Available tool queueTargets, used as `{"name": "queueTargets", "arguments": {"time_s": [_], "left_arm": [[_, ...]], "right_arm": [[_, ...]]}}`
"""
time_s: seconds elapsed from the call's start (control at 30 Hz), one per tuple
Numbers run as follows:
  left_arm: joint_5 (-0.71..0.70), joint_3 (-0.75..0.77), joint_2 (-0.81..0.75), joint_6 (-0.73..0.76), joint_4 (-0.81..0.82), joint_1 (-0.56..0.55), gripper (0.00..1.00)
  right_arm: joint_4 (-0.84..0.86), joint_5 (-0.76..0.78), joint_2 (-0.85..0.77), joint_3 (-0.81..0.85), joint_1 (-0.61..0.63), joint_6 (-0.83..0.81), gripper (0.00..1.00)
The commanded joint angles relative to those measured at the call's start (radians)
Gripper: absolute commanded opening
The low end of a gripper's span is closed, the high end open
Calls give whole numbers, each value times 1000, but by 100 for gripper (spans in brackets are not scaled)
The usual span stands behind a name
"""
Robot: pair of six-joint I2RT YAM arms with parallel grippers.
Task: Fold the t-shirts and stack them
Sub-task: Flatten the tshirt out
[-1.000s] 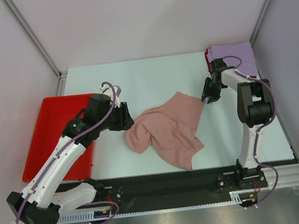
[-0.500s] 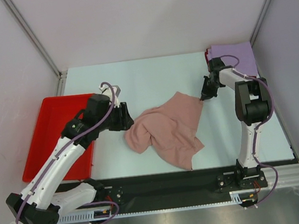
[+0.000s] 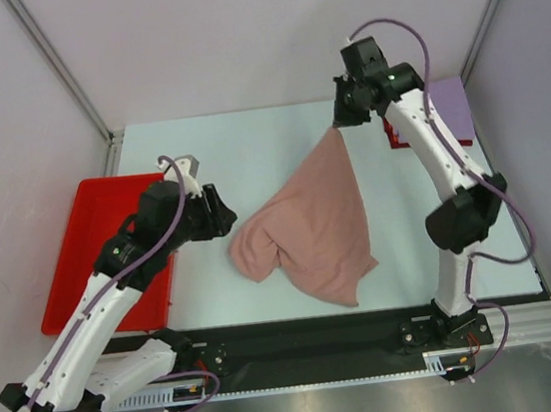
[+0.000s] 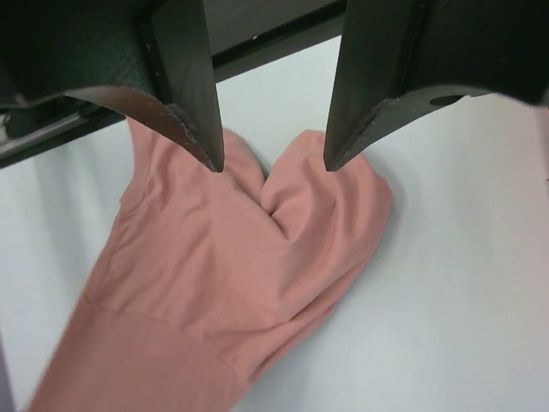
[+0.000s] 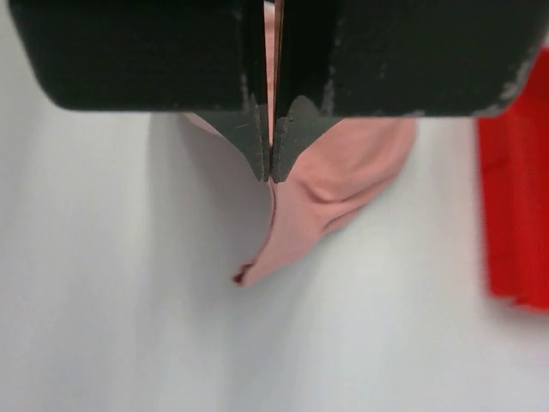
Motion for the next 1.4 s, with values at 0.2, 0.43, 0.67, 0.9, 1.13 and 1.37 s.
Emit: {"name": "queueTargets", "arguments": {"time_s": [0.2, 0.43, 0.67, 0.9, 1.13, 1.37], "left_arm": [[-127, 125, -196, -150, 68, 1, 56], [-110, 175, -220, -113, 32, 1, 57], [44, 189, -87, -7, 13, 0, 60], [125, 42, 12, 25, 135, -66, 64], [-73, 8, 360, 27, 340, -275, 69], [-175, 219, 768, 8, 288, -299, 75]], "right_arm": [[-217, 175, -486, 338, 177, 70, 0], [27, 416, -799, 240, 180, -40, 0], [-485, 964, -636, 246, 170, 34, 0], [-337, 645, -731, -72, -242, -48, 0], [-303, 404, -760, -196, -246, -33, 0], [-291, 282, -837, -287, -246, -35, 0]]}}
